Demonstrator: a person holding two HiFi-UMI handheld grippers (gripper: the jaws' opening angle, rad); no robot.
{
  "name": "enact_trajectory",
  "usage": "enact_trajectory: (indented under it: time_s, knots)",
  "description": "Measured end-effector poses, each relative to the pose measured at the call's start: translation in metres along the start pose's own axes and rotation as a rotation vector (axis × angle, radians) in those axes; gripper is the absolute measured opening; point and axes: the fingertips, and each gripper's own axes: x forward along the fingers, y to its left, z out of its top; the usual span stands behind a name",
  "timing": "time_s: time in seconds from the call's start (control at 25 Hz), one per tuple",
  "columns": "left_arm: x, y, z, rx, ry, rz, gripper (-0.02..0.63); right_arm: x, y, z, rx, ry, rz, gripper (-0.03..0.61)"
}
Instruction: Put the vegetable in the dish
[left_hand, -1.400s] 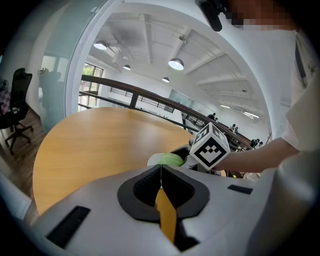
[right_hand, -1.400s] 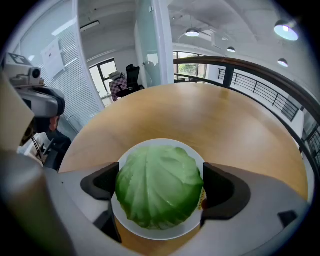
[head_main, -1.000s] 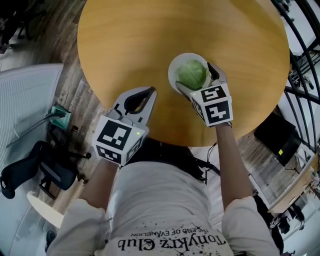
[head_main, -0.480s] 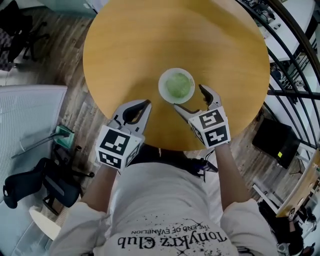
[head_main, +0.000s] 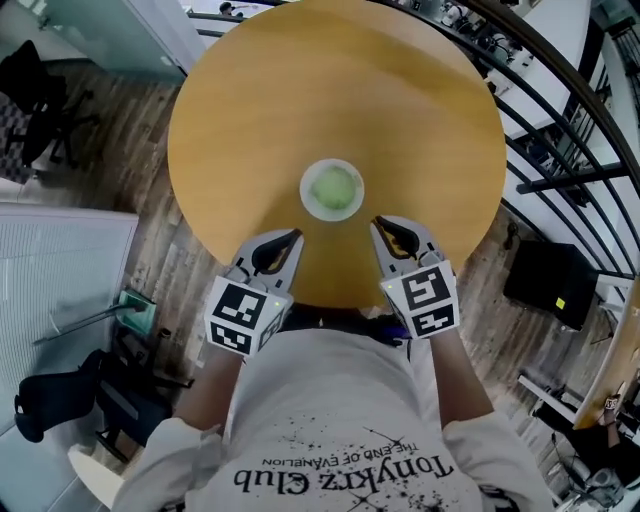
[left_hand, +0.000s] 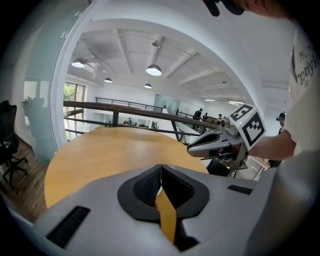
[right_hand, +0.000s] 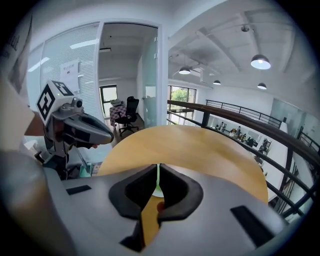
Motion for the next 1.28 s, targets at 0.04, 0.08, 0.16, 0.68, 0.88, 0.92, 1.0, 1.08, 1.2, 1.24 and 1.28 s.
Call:
enact_trajectory:
  time_s: [0.04, 0.08, 0.16, 0.68, 0.88, 0.92, 1.0, 1.08, 1.2, 1.24, 1.28]
  knots:
    - [-0.002, -0.003, 0.000, 0.000, -0.003, -0.001, 0.023, -0.006, 0.003, 0.001, 0.010, -0.010, -0.001, 0.035]
    - [-0.004, -0.006, -0.001, 0.002, -0.004, -0.003, 0.023, -0.011, 0.004, 0.001, 0.017, -0.019, -0.002, 0.034]
    - [-0.007, -0.010, 0.001, 0.014, -0.005, -0.008, 0.023, -0.020, 0.005, 0.004, 0.028, -0.036, 0.000, 0.026]
    - [-0.014, -0.019, 0.019, 0.006, -0.033, 0.017, 0.023, -0.041, -0.004, 0.004, 0.078, -0.062, 0.031, 0.025]
    - [-0.022, -0.019, 0.014, -0.004, -0.034, 0.033, 0.023, -0.033, 0.006, 0.003, 0.077, -0.053, 0.062, 0.025]
    - [-0.023, -0.019, 0.013, -0.004, -0.034, 0.035, 0.023, -0.032, 0.007, 0.003, 0.080, -0.053, 0.066, 0.025]
    - [-0.025, -0.020, 0.012, -0.003, -0.033, 0.040, 0.023, -0.031, 0.008, 0.003, 0.086, -0.055, 0.073, 0.025]
    - [-0.027, -0.021, 0.011, -0.002, -0.032, 0.043, 0.023, -0.030, 0.010, 0.003, 0.086, -0.054, 0.080, 0.025]
    - [-0.031, -0.020, 0.010, -0.002, -0.033, 0.049, 0.023, -0.030, 0.013, 0.002, 0.077, -0.050, 0.087, 0.025]
    - [-0.031, -0.019, 0.010, -0.003, -0.033, 0.051, 0.023, -0.030, 0.014, 0.003, 0.076, -0.049, 0.089, 0.025]
    - [-0.032, -0.020, 0.010, -0.003, -0.033, 0.051, 0.023, -0.030, 0.014, 0.003, 0.076, -0.049, 0.090, 0.025]
